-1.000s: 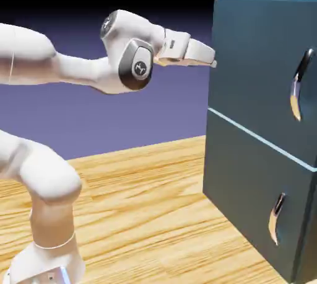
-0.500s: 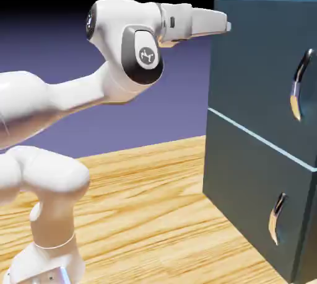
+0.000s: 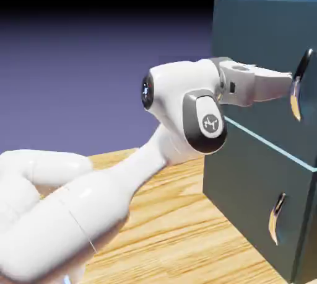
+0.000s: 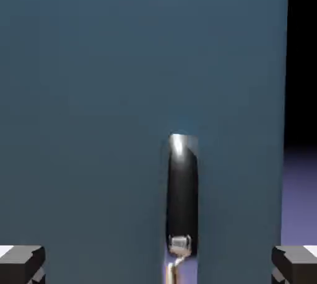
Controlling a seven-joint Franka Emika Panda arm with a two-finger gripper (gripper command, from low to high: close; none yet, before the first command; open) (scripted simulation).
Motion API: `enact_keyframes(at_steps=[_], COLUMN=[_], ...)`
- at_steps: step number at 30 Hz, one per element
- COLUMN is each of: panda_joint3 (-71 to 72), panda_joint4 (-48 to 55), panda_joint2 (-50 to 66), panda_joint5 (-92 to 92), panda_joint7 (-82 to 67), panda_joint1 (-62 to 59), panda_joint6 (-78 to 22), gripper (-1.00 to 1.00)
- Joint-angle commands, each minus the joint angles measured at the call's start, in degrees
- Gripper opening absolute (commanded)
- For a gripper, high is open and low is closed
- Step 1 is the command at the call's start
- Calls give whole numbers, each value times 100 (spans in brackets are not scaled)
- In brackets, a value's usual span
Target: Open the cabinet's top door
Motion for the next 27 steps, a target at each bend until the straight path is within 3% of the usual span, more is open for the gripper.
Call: enact_keyframes(at_steps=[1, 6, 7, 18, 27], panda_joint3=[0, -88, -88, 696, 2072], panda_joint4=[0, 739, 739, -1336, -3169], panda_joint2=[0, 81, 81, -339, -564], panda_joint5=[-1, -447, -447, -1606, -1186], panda_joint7=[0, 187, 187, 1952, 3059], panda_joint1=[0, 879, 879, -771, -2172], panda_joint6=[0, -90, -90, -1722, -3408], gripper=[0, 0, -100, -100, -100])
